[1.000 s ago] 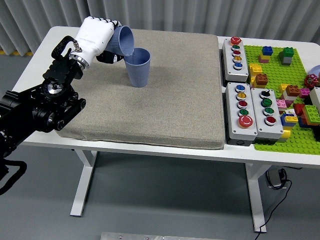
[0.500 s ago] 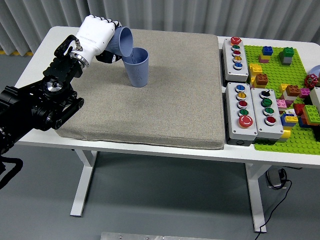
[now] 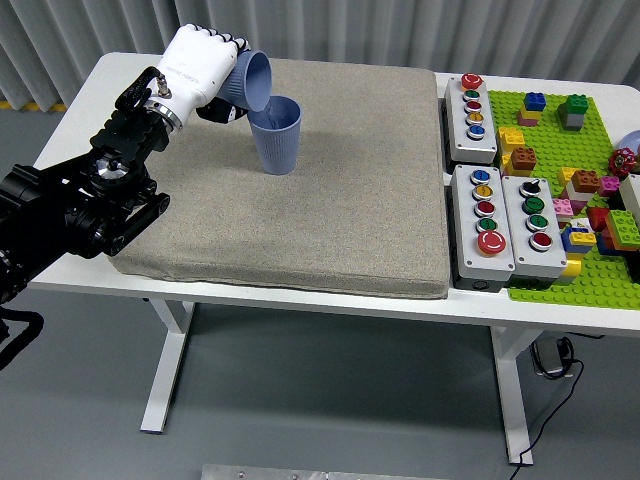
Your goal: Pick cup pour cup place
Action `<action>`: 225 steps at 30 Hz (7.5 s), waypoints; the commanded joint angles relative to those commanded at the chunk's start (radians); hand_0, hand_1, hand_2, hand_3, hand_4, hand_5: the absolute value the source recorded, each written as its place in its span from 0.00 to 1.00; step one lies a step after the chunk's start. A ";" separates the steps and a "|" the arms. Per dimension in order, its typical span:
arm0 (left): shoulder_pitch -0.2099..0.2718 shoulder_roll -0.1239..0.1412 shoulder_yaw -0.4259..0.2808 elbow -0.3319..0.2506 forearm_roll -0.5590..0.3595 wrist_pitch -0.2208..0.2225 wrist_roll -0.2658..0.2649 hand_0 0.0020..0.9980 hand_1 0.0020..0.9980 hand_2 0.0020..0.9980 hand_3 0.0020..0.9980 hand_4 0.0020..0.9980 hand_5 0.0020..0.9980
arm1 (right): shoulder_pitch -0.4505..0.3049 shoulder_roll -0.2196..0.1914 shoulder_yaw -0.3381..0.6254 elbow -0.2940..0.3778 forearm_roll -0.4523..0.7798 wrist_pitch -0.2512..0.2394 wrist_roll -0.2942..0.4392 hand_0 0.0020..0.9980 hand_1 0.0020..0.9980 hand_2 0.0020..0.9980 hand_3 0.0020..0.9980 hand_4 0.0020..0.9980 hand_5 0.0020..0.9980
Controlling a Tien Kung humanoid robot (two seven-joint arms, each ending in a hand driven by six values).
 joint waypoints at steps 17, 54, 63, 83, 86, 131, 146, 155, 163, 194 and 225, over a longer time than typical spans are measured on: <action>-0.051 0.017 0.115 0.000 0.006 -0.005 0.020 0.47 0.51 0.55 0.54 0.84 0.14 | -0.002 0.001 -0.001 0.000 -0.001 0.000 -0.001 0.70 0.71 0.67 0.64 0.06 0.30; -0.011 0.069 0.021 -0.133 -0.364 -0.034 -0.044 0.47 0.51 0.54 0.54 0.83 0.14 | -0.004 0.003 -0.006 0.000 0.010 -0.002 0.000 0.70 0.71 0.67 0.64 0.06 0.30; 0.118 0.078 -0.238 -0.263 -0.701 -0.038 -0.067 0.47 0.51 0.55 0.54 0.83 0.13 | -0.008 0.005 0.000 0.000 0.008 -0.003 0.000 0.70 0.71 0.67 0.64 0.06 0.30; 0.439 0.003 -0.563 -0.538 -0.728 0.025 -0.082 0.47 0.52 0.55 0.54 0.84 0.13 | -0.019 0.012 0.010 -0.001 -0.006 -0.002 0.003 0.70 0.71 0.67 0.64 0.06 0.30; 0.489 -0.016 -0.567 -0.542 -0.726 0.035 -0.089 0.48 0.52 0.55 0.54 0.84 0.13 | -0.024 0.015 0.009 0.000 -0.008 -0.001 0.001 0.70 0.71 0.67 0.64 0.06 0.31; 0.647 -0.165 -0.362 -0.558 -0.916 0.163 -0.328 0.51 0.55 0.59 0.56 0.85 0.18 | -0.023 0.018 0.013 0.000 -0.014 0.000 0.002 0.70 0.71 0.67 0.64 0.06 0.31; 0.599 -0.205 -0.313 -0.431 -0.956 0.163 -0.406 0.52 0.56 0.61 0.57 0.85 0.20 | -0.025 0.019 0.010 -0.001 -0.015 0.001 0.003 0.70 0.71 0.67 0.64 0.06 0.31; 0.575 -0.219 -0.311 -0.381 -0.980 0.163 -0.430 0.53 0.56 0.61 0.57 0.85 0.20 | -0.026 0.020 0.011 -0.001 -0.018 0.002 0.002 0.70 0.71 0.67 0.64 0.06 0.31; 0.553 -0.218 -0.293 -0.327 -1.041 0.163 -0.488 0.54 0.57 0.62 0.58 0.86 0.22 | -0.026 0.020 0.013 -0.001 -0.020 0.003 0.003 0.70 0.71 0.67 0.64 0.06 0.31; 0.541 -0.227 -0.284 -0.271 -1.058 0.163 -0.507 0.58 0.61 0.74 0.69 0.87 0.25 | -0.020 0.020 0.009 0.000 -0.016 0.002 0.001 0.70 0.71 0.67 0.64 0.06 0.31; 0.562 -0.226 -0.324 -0.290 -0.979 0.138 -0.487 0.70 0.74 0.92 0.96 0.99 0.44 | -0.028 0.021 0.015 0.000 -0.026 0.004 0.000 0.70 0.71 0.67 0.64 0.06 0.31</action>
